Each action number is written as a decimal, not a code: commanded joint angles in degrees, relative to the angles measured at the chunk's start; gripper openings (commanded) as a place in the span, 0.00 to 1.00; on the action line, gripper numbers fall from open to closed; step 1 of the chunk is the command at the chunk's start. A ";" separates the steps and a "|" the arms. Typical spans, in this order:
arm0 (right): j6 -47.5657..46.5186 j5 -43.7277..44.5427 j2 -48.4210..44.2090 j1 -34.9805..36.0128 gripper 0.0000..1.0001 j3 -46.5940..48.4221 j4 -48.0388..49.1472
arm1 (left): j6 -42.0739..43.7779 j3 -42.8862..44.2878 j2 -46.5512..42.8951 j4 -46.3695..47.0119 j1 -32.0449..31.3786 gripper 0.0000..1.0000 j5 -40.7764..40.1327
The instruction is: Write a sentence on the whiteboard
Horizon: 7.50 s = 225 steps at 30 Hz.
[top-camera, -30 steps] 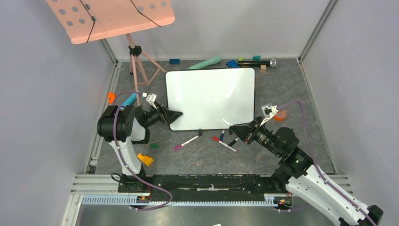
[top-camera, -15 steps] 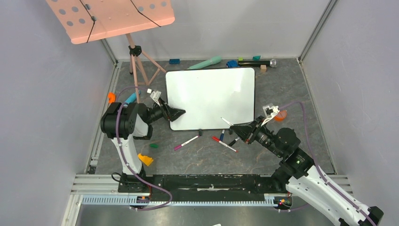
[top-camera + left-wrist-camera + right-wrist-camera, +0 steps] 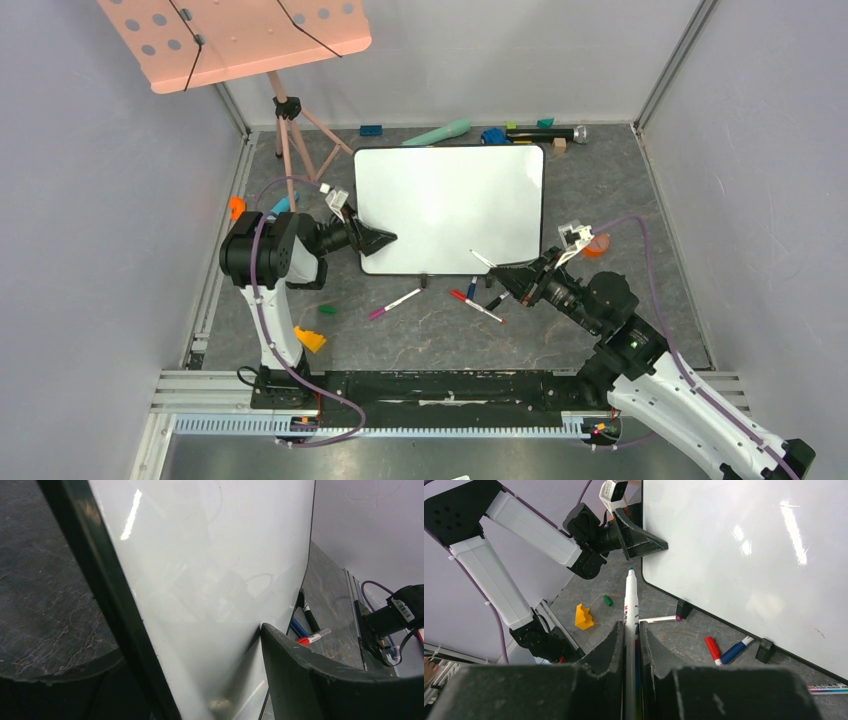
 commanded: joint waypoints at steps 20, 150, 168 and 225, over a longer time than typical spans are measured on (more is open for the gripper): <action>-1.07 0.07 2.86 -0.11 0.00 1.57 3.46 | 5.95 -2.70 -3.04 4.16 -3.25 0.69 7.16; -3.33 -0.24 3.59 -0.17 0.00 4.87 0.68 | -2.75 8.71 6.16 4.15 -5.10 0.37 16.59; -2.89 1.16 1.45 -0.13 0.00 2.60 0.05 | 0.37 9.80 6.02 4.16 -3.23 0.02 16.90; -8.84 2.07 9.21 -0.12 0.00 11.15 -3.35 | -13.66 17.21 12.02 4.16 -1.02 0.02 11.65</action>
